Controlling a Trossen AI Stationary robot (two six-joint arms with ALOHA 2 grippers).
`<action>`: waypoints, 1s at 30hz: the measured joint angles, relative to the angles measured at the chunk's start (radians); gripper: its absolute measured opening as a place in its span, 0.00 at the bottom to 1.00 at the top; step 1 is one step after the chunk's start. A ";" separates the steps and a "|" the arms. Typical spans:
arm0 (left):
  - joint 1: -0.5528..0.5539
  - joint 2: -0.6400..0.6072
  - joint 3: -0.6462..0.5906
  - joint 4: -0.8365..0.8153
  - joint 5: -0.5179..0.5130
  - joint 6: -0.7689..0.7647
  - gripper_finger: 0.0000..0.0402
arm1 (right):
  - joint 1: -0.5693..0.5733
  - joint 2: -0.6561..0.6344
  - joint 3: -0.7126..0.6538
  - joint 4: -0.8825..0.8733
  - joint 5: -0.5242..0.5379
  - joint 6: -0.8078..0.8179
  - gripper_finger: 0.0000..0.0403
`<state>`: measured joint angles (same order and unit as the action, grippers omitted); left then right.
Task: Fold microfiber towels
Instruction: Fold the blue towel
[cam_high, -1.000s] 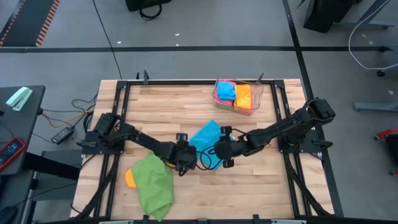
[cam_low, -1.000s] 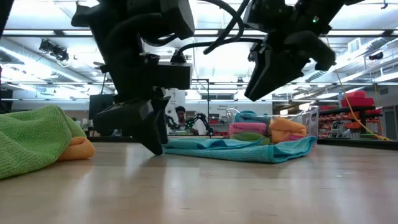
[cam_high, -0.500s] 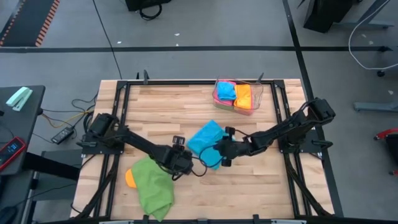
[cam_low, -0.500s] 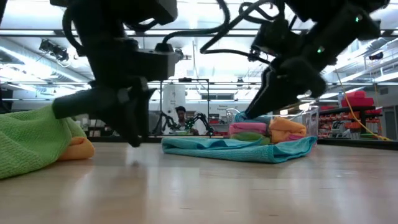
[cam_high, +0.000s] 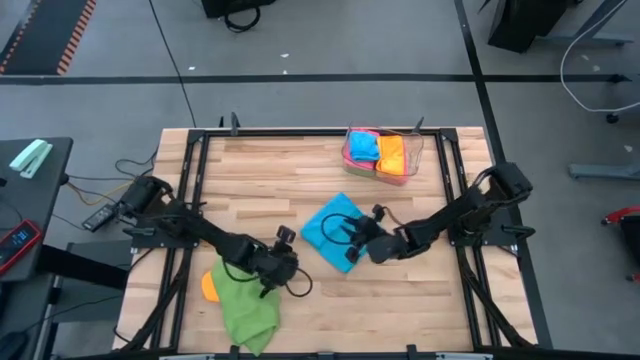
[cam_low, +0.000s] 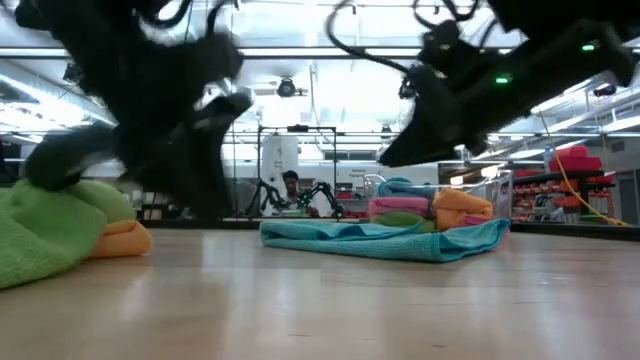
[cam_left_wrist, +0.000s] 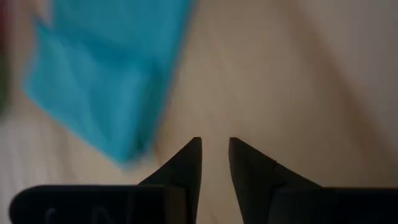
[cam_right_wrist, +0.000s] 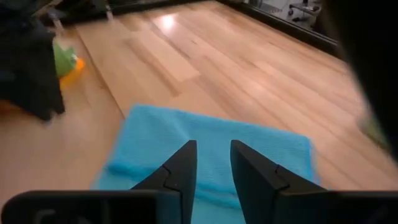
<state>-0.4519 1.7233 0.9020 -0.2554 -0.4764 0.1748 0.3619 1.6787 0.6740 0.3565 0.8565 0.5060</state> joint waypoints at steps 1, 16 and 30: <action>0.000 -0.007 -0.006 0.052 -0.001 0.019 0.21 | 0.001 0.023 0.019 0.016 -0.006 -0.001 0.26; 0.170 0.045 -0.011 0.226 0.125 -0.007 0.22 | -0.068 0.255 0.098 -0.009 0.008 0.063 0.25; 0.148 0.077 -0.010 0.202 0.211 -0.008 0.18 | -0.065 0.277 0.101 -0.075 -0.045 0.129 0.25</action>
<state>-0.3040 1.8000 0.8917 -0.0534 -0.2653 0.1665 0.2966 1.9560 0.7750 0.2819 0.8117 0.6350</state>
